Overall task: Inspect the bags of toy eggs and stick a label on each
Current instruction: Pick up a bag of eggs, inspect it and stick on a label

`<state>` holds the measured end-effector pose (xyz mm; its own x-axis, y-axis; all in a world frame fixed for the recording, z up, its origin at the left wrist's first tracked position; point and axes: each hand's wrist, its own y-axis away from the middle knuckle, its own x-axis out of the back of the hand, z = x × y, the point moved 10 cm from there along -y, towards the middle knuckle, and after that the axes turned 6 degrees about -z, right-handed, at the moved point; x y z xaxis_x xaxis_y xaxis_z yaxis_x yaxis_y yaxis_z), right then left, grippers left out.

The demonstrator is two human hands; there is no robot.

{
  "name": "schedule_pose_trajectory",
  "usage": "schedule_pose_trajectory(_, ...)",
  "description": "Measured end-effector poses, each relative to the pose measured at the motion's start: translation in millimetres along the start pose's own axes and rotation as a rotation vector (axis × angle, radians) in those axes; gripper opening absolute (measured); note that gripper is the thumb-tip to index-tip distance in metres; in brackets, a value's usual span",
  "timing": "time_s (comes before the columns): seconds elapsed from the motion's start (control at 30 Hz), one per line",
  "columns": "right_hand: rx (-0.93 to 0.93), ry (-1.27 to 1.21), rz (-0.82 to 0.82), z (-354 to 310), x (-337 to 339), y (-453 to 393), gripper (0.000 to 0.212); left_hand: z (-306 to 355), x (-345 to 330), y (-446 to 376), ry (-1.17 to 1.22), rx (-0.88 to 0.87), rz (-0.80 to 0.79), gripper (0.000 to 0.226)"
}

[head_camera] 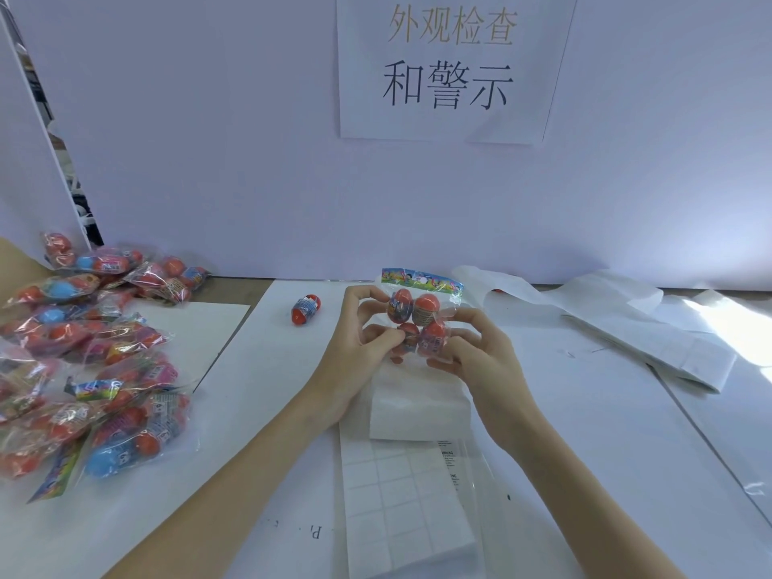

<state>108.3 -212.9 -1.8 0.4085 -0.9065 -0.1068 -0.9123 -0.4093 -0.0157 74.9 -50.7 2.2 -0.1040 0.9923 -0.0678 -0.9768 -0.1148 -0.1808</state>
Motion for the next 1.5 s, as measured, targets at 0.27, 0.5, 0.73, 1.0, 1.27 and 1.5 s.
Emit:
schedule_pose_trajectory(0.27,0.002,0.028,-0.138,-6.4,-13.7,4.3,0.030,-4.5,8.5,-2.3,0.038,0.029,0.015,0.038)
schedule_pose_trajectory(0.5,-0.013,0.077,-0.121,-2.4,-15.1,4.4,0.026,-0.6,2.5,-1.5,0.028,0.019,-0.042,0.051)
schedule_pose_trajectory(0.73,0.107,0.053,-0.213,-17.8,-15.9,5.1,0.033,14.2,2.4,1.7,-0.304,-0.094,0.047,0.059)
schedule_pose_trajectory(1.0,0.230,0.093,-0.239,-30.3,-16.0,7.5,0.032,10.0,19.8,-1.0,-0.012,-0.031,0.153,0.037)
schedule_pose_trajectory(1.27,0.244,0.624,-0.135,-14.8,-18.2,3.4,0.051,9.1,14.4,-2.0,0.302,-0.023,0.161,0.040)
schedule_pose_trajectory(1.5,0.273,0.966,0.057,-11.9,-2.5,-3.5,0.018,40.7,32.1,5.6,-0.293,-0.264,0.208,0.053)
